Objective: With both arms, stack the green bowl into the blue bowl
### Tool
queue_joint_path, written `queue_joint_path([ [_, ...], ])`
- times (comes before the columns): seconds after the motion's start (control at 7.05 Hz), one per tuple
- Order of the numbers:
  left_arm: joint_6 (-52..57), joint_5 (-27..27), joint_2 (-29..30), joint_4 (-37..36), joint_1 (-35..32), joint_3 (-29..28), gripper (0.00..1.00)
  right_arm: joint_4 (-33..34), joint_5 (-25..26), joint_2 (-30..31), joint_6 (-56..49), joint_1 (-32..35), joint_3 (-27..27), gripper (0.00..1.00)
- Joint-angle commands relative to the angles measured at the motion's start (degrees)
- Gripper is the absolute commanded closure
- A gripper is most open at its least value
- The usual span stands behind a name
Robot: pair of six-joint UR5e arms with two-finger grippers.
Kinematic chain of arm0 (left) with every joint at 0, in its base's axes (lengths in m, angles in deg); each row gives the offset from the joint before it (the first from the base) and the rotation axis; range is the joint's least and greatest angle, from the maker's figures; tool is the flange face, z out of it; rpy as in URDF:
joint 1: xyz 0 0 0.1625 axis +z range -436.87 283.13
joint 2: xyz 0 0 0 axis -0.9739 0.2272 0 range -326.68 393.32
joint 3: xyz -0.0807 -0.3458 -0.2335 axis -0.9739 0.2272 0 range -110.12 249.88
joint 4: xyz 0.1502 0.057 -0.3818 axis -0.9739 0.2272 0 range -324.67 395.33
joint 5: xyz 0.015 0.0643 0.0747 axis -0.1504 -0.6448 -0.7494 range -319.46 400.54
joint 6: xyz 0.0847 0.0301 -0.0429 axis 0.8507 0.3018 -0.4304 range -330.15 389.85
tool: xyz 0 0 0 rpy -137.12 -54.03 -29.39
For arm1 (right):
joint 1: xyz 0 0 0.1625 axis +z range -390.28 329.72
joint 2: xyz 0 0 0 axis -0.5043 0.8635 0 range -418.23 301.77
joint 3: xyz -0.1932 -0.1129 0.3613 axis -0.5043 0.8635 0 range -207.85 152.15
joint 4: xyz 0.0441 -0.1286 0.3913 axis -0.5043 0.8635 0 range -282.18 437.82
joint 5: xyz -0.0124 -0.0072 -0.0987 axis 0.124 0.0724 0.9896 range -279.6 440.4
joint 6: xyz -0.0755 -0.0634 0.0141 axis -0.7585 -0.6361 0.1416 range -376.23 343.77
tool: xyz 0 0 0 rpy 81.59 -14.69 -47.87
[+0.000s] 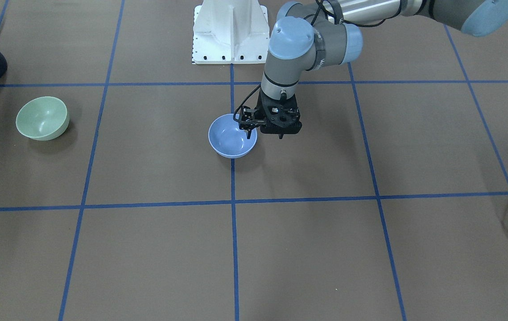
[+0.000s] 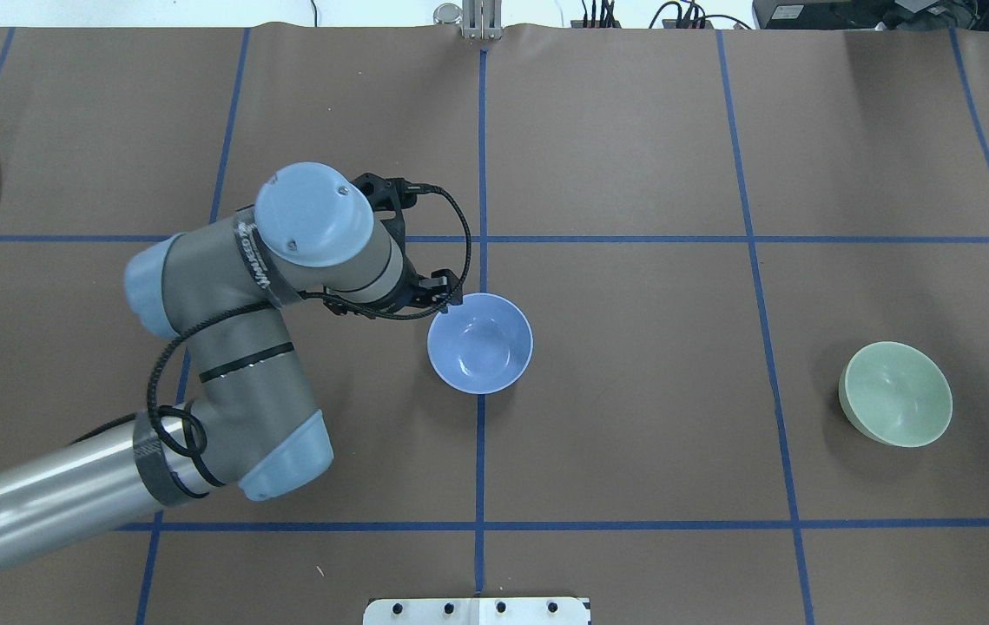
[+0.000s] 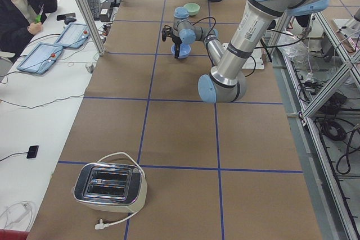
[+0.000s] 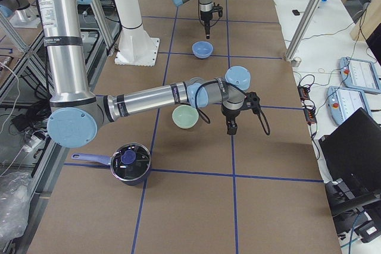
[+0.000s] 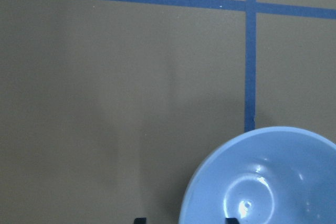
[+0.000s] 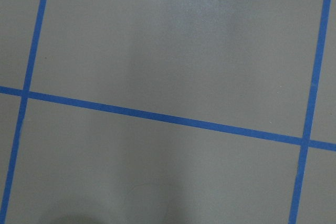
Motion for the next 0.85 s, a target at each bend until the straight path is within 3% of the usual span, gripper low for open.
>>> queue_joint_path([
  [0.0, 14.95, 10.05, -7.73, -3.54, -11.12, 6.7, 0.02, 0.0, -0.26, -0.01, 1.92, -1.06, -2.25, 0.0],
  [0.28, 32.87, 18.15, -18.35, -5.76, -24.03, 9.89, 0.02, 0.0, 0.09, 0.69, 6.23, -4.21, -6.82, 0.0],
  [0.71, 66.61, 21.43, -31.82, -7.51, -42.58, 6.31, 0.02, -0.35, 0.18, 3.06, 8.69, -7.29, -11.66, 0.0],
])
